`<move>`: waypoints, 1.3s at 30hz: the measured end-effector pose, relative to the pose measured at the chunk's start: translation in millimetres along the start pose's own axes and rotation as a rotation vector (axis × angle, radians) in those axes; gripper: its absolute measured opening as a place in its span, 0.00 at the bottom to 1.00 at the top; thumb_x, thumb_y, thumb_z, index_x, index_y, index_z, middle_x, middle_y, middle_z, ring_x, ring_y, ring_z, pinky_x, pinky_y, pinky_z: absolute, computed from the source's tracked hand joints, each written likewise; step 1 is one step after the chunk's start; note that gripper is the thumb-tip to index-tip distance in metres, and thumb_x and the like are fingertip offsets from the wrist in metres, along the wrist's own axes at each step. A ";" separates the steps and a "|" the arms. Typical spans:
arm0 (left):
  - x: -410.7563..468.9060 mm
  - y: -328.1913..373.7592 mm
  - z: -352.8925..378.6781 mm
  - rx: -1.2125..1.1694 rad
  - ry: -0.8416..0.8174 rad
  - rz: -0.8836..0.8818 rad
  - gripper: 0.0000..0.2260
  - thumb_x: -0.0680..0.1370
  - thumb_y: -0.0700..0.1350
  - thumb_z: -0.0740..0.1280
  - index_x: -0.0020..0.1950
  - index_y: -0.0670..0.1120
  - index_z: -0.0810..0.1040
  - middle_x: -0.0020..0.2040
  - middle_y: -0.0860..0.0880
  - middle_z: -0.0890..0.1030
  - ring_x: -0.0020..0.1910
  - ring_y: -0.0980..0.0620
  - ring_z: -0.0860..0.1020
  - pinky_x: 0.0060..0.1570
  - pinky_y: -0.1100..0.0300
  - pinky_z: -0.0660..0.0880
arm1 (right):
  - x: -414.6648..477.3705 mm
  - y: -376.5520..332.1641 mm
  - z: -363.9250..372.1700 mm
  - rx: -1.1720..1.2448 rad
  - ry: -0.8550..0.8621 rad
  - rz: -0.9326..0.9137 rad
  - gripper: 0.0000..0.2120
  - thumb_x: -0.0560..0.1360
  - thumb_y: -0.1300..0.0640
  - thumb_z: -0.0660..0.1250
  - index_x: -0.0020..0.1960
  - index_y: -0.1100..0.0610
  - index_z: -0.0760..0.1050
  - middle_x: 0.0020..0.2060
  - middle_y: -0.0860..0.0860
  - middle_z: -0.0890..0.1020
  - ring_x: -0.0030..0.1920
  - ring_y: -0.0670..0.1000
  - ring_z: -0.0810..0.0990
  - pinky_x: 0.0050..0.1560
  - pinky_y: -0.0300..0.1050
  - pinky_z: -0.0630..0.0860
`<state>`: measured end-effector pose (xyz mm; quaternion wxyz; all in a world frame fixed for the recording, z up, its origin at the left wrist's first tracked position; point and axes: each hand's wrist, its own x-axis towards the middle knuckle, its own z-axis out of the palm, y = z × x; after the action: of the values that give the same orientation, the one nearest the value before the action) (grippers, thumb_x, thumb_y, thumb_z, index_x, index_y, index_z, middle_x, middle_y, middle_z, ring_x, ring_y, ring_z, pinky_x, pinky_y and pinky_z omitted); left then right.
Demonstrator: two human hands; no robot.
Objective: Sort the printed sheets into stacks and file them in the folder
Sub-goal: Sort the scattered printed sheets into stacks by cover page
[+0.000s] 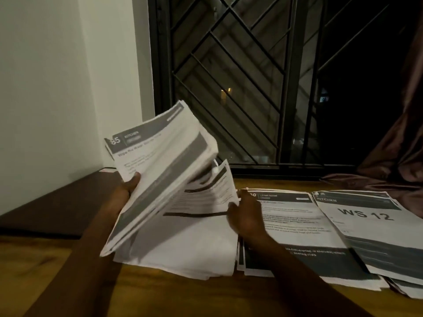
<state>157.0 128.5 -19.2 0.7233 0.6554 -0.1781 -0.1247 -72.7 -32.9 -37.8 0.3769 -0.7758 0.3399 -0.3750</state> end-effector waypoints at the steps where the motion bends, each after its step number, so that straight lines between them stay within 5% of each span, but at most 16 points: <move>1: -10.3 6.0 8.0 -0.053 -0.024 0.031 0.24 0.78 0.55 0.64 0.69 0.42 0.71 0.61 0.43 0.79 0.53 0.44 0.78 0.44 0.63 0.75 | -1.0 2.7 0.5 -0.038 -0.007 -0.054 0.12 0.76 0.64 0.62 0.59 0.61 0.72 0.54 0.54 0.80 0.52 0.53 0.80 0.40 0.35 0.73; 3: -25.7 10.2 21.8 -0.095 -0.126 0.056 0.15 0.82 0.43 0.58 0.69 0.42 0.68 0.55 0.45 0.79 0.47 0.49 0.78 0.38 0.67 0.75 | -9.3 8.1 -1.7 -0.038 -0.060 -0.181 0.14 0.75 0.67 0.63 0.60 0.63 0.71 0.50 0.51 0.77 0.50 0.51 0.79 0.39 0.30 0.72; 6: -43.4 13.0 30.3 -0.196 -0.254 -0.008 0.10 0.82 0.41 0.58 0.63 0.44 0.72 0.39 0.49 0.86 0.33 0.51 0.84 0.29 0.61 0.79 | -7.0 6.8 -26.6 0.044 -0.135 -0.231 0.12 0.74 0.67 0.64 0.57 0.67 0.74 0.49 0.50 0.76 0.41 0.40 0.78 0.37 0.28 0.74; 7: -40.8 11.3 28.6 -0.219 -0.279 -0.028 0.10 0.82 0.42 0.59 0.62 0.43 0.72 0.36 0.48 0.85 0.31 0.51 0.84 0.28 0.59 0.80 | -0.4 3.6 -34.9 0.043 -0.128 -0.161 0.06 0.77 0.64 0.63 0.51 0.66 0.76 0.45 0.52 0.78 0.39 0.42 0.79 0.33 0.32 0.74; 9: -41.4 13.4 27.2 -0.212 -0.279 -0.042 0.10 0.82 0.43 0.58 0.61 0.42 0.73 0.35 0.48 0.85 0.31 0.51 0.84 0.28 0.58 0.80 | 15.0 -2.8 -53.9 0.081 0.040 -0.033 0.15 0.81 0.56 0.58 0.40 0.60 0.76 0.35 0.54 0.79 0.39 0.53 0.81 0.33 0.42 0.72; 11: -41.9 12.6 29.4 -0.208 -0.320 -0.032 0.10 0.82 0.42 0.58 0.60 0.42 0.73 0.37 0.48 0.86 0.33 0.51 0.84 0.29 0.59 0.80 | 20.5 -11.0 -70.4 0.315 -0.002 0.061 0.18 0.82 0.49 0.56 0.46 0.60 0.77 0.34 0.55 0.80 0.36 0.54 0.79 0.36 0.45 0.74; 13: -47.9 13.5 36.5 -0.199 -0.369 -0.020 0.09 0.82 0.42 0.57 0.59 0.44 0.75 0.40 0.49 0.86 0.36 0.50 0.85 0.31 0.59 0.80 | 18.5 -14.1 -79.4 0.500 -0.230 0.177 0.20 0.79 0.42 0.57 0.51 0.58 0.77 0.36 0.53 0.81 0.37 0.51 0.80 0.37 0.44 0.74; 15: -50.8 13.1 43.9 -0.179 -0.379 -0.016 0.09 0.82 0.43 0.57 0.57 0.45 0.76 0.44 0.47 0.86 0.39 0.50 0.85 0.34 0.57 0.81 | 16.4 -15.9 -79.5 0.473 -0.332 0.167 0.17 0.75 0.42 0.65 0.50 0.57 0.77 0.43 0.53 0.85 0.43 0.51 0.82 0.41 0.44 0.77; 19: -60.9 15.0 54.8 -0.210 -0.442 -0.011 0.13 0.79 0.46 0.61 0.61 0.44 0.76 0.59 0.38 0.80 0.47 0.46 0.84 0.40 0.54 0.82 | 20.8 -16.2 -74.8 0.438 -0.171 0.139 0.13 0.69 0.60 0.75 0.49 0.62 0.75 0.48 0.58 0.84 0.47 0.57 0.84 0.50 0.53 0.81; 24: -72.1 11.8 58.1 -0.369 -0.601 -0.105 0.14 0.81 0.44 0.60 0.66 0.45 0.74 0.61 0.41 0.81 0.59 0.40 0.80 0.52 0.42 0.79 | 31.0 -5.5 -82.8 0.460 -0.117 0.123 0.03 0.73 0.64 0.70 0.42 0.58 0.78 0.49 0.59 0.84 0.46 0.57 0.83 0.53 0.54 0.79; 28: -64.4 9.7 54.4 -0.214 -0.509 -0.073 0.12 0.80 0.39 0.61 0.63 0.42 0.74 0.59 0.39 0.81 0.46 0.42 0.84 0.39 0.50 0.83 | 43.8 12.9 -94.5 0.270 0.034 0.151 0.05 0.77 0.62 0.65 0.50 0.57 0.79 0.51 0.54 0.82 0.45 0.53 0.81 0.53 0.51 0.77; 30: -58.8 8.5 50.3 -0.080 -0.404 -0.018 0.11 0.81 0.41 0.61 0.62 0.40 0.73 0.62 0.36 0.78 0.37 0.50 0.84 0.32 0.59 0.80 | 51.9 23.0 -114.7 0.189 0.168 0.160 0.06 0.77 0.61 0.64 0.49 0.59 0.80 0.52 0.59 0.82 0.49 0.60 0.81 0.55 0.52 0.77; 33: -56.3 9.0 49.8 0.038 -0.239 0.059 0.34 0.73 0.62 0.65 0.68 0.37 0.70 0.67 0.36 0.73 0.34 0.56 0.81 0.31 0.70 0.74 | 51.3 37.8 -154.9 -0.085 0.223 0.226 0.16 0.80 0.55 0.57 0.57 0.63 0.78 0.58 0.62 0.79 0.58 0.61 0.77 0.57 0.46 0.73; 35: -56.9 14.9 51.1 0.089 -0.145 0.086 0.30 0.78 0.54 0.60 0.71 0.33 0.66 0.70 0.34 0.69 0.45 0.50 0.80 0.36 0.71 0.72 | 39.7 41.9 -171.2 -0.376 0.135 0.194 0.26 0.79 0.47 0.47 0.60 0.61 0.76 0.61 0.60 0.77 0.62 0.59 0.75 0.59 0.44 0.72; 36: -64.0 24.4 50.9 0.095 -0.099 0.090 0.24 0.82 0.48 0.57 0.71 0.32 0.65 0.71 0.34 0.67 0.58 0.42 0.77 0.47 0.68 0.70 | 37.2 46.6 -172.0 -0.424 0.095 0.204 0.28 0.79 0.45 0.46 0.62 0.62 0.75 0.62 0.60 0.76 0.63 0.59 0.74 0.60 0.43 0.71; 39: -40.1 22.8 31.7 0.162 0.004 0.066 0.23 0.83 0.47 0.57 0.72 0.33 0.64 0.74 0.36 0.65 0.71 0.38 0.64 0.66 0.57 0.60 | 43.7 66.0 -163.1 -0.509 0.058 0.269 0.19 0.77 0.55 0.62 0.63 0.65 0.73 0.63 0.63 0.75 0.63 0.61 0.73 0.55 0.46 0.70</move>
<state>106.1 118.9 2.1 0.6719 0.7059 -0.2076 -0.0847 -204.2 -154.1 -8.0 0.2065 -0.7823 0.5334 -0.2466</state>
